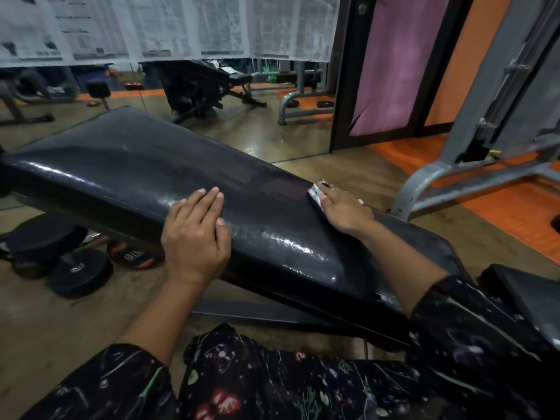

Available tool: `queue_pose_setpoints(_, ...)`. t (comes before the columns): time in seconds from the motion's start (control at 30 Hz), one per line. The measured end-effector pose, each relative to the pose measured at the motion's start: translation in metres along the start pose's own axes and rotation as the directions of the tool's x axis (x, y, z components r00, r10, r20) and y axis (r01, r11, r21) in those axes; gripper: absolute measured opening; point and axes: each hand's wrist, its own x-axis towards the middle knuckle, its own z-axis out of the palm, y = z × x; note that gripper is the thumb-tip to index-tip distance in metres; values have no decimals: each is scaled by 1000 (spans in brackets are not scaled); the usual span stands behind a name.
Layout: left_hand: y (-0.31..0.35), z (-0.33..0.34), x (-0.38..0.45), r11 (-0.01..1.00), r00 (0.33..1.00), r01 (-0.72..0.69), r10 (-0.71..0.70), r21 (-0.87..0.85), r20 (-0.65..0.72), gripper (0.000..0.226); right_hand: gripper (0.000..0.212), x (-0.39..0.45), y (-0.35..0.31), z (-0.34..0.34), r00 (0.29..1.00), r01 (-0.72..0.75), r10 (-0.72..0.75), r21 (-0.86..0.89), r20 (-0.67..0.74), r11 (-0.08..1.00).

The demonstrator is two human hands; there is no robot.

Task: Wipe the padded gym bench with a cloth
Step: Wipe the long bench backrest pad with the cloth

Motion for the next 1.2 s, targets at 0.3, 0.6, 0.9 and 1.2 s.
queue_pose_setpoints(0.3, 0, 3, -1, 999, 999, 13, -15, -49, -50, 41, 57, -75, 11, 13, 902, 426, -420, 43, -103, 904)
queue_pose_setpoints(0.6, 4, -1, -1, 999, 999, 41, -41, -29, -12, 42, 49, -19, -4, -5, 994, 104, -105, -50, -19, 993)
queue_pose_setpoints(0.9, 4, 0, -2, 999, 999, 44, -45, -27, -18, 42, 53, -54, 25, 1, 985, 175, -175, 12, -11, 985)
queue_pose_setpoints(1.2, 5, -4, -3, 998, 997, 58, -58, -2, 47, 44, 54, -92, -9, 9, 930, 368, -368, -65, 3, 928)
